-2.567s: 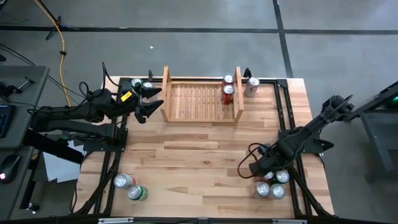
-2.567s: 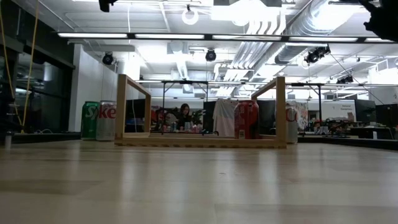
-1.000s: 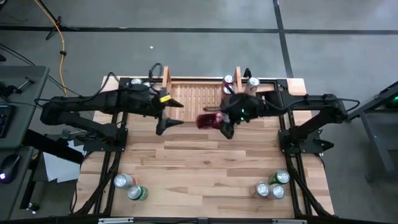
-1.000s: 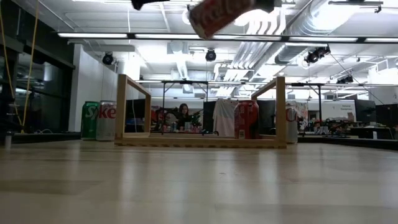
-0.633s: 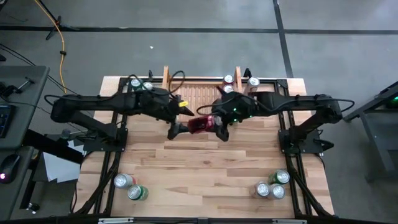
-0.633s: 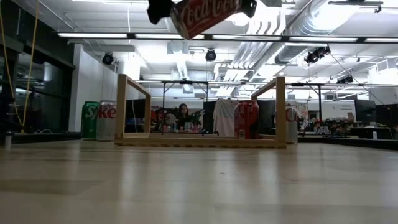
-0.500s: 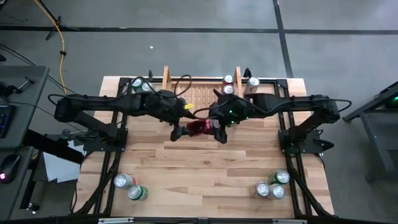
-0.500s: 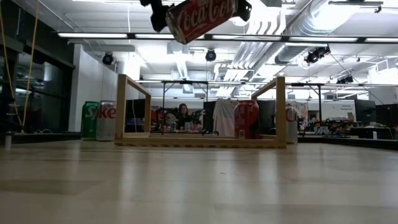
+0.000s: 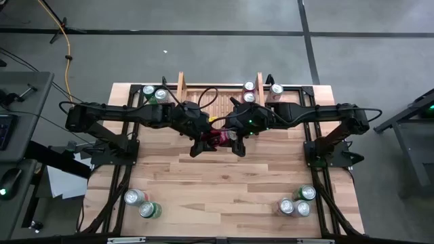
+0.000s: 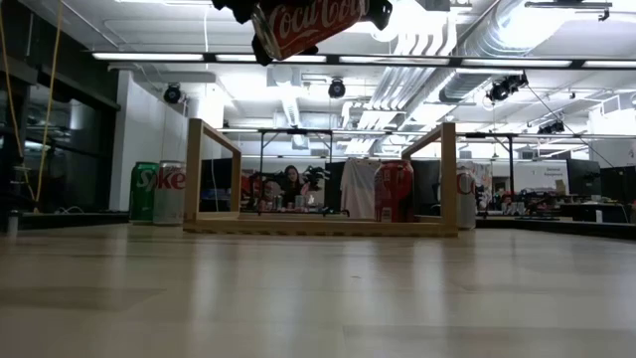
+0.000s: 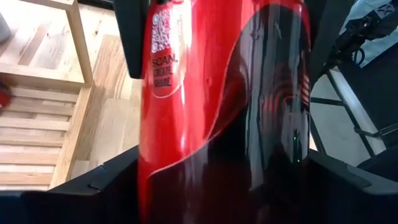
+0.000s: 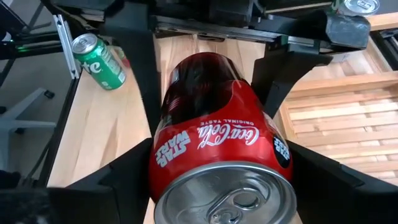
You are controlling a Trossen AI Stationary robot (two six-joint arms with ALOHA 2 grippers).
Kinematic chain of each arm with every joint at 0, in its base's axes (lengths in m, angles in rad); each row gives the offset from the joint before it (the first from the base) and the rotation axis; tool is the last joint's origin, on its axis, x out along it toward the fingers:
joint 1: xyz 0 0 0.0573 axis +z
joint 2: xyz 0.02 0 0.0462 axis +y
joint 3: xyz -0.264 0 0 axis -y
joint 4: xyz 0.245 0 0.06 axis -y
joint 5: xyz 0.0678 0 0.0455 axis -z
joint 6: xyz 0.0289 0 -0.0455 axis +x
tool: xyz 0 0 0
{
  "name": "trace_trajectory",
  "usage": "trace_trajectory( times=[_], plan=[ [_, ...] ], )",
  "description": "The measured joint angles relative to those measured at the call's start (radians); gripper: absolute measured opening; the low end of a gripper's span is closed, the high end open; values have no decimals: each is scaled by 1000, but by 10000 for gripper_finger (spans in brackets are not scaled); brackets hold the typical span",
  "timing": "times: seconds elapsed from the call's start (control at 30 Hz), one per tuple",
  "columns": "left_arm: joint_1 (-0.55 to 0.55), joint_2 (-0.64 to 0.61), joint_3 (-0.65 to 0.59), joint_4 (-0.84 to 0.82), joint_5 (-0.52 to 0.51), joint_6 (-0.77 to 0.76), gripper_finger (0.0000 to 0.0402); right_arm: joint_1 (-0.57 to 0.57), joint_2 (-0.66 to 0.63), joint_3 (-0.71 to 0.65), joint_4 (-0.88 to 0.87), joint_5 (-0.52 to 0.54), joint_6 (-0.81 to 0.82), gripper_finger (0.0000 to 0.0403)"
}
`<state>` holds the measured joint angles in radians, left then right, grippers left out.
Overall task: Place canned beverage on shelf
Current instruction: Put the red soda can aligned with the other red soda can on the shelf
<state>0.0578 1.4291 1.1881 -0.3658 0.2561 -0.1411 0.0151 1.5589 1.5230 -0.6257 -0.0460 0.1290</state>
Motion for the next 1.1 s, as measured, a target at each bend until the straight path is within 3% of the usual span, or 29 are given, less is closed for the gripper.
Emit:
trace_trajectory(
  times=[0.1, 0.3, 0.47, 0.67, 0.83, 0.97, 1.1],
  plan=[
    [1, -4, 0, -7, -2, 17, 284, 0, 0, 0, 4, 1, -7, 289],
    [1, -4, 0, -26, -2, 24, 282, 0, 1, 0, 5, 1, -7, 291],
    [1, -4, -1, -35, -6, 38, 282, -1, -1, 0, 5, -8, 15, 322],
    [0, -2, -2, -37, -22, 54, 282, -1, -3, 2, 7, -11, 30, 262],
    [-1, -2, -3, -28, -48, 54, 282, -1, -3, 2, 2, -9, 21, 262],
    [-3, -2, -4, -15, -71, 59, 306, -2, -5, 3, -5, -10, 12, 262],
    [-8, -2, -4, -16, -97, 67, 284, -2, -5, 3, -10, -7, 5, 262]
  ],
)
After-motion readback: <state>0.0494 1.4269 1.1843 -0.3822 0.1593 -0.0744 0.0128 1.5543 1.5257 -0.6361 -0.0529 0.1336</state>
